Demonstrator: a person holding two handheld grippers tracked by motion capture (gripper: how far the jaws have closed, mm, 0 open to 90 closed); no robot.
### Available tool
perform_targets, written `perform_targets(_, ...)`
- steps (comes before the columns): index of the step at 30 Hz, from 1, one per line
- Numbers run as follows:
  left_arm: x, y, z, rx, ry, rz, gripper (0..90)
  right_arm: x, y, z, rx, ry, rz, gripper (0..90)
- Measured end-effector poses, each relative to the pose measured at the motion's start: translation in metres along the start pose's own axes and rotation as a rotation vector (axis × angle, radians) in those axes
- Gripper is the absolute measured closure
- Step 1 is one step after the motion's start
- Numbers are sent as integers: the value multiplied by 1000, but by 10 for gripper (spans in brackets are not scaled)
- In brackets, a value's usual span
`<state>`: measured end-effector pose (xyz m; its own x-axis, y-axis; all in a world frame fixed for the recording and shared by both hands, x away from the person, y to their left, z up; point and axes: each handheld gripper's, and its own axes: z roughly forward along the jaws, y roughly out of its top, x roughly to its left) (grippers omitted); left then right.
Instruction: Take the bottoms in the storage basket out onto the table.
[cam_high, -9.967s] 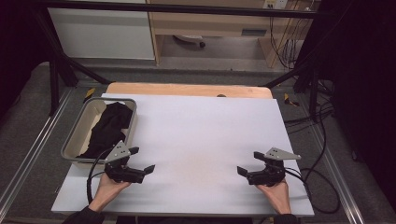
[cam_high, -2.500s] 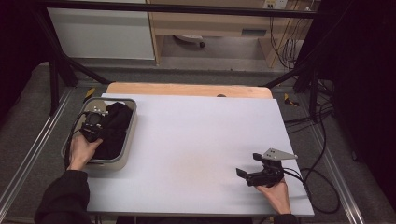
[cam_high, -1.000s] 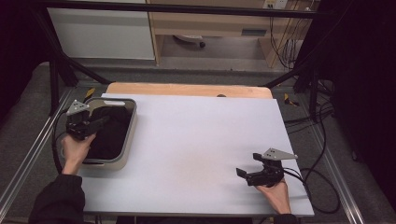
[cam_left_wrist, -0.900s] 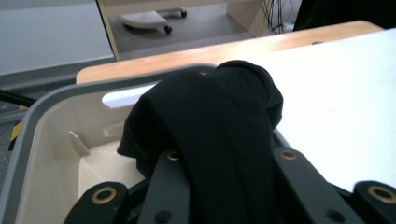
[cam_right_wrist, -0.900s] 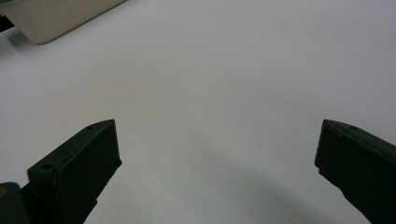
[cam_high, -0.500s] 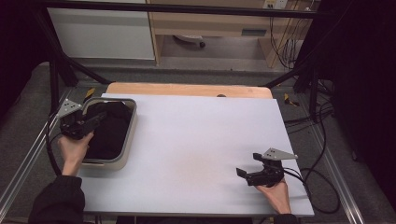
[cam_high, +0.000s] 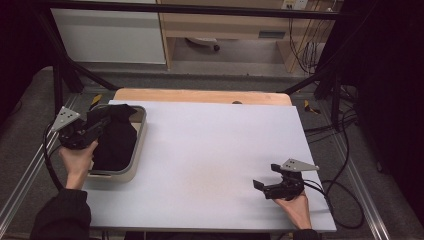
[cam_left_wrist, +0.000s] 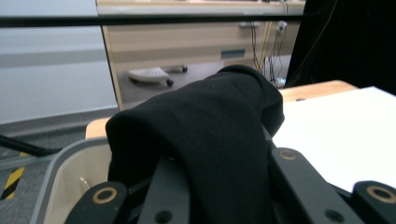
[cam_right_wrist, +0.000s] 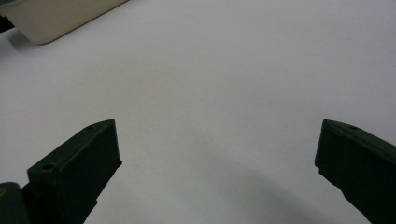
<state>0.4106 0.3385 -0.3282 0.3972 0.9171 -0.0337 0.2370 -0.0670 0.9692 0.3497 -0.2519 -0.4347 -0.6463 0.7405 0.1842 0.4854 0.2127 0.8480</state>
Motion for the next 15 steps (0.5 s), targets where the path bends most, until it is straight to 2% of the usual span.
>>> perform_targets(5,-3,5,-6,-58,-3,-5,762,0,0,0,-1,0,2,6)
perform_targets(15,-6,8,-12,-128,1,-23,762,0,0,0,-2,0,1,6)
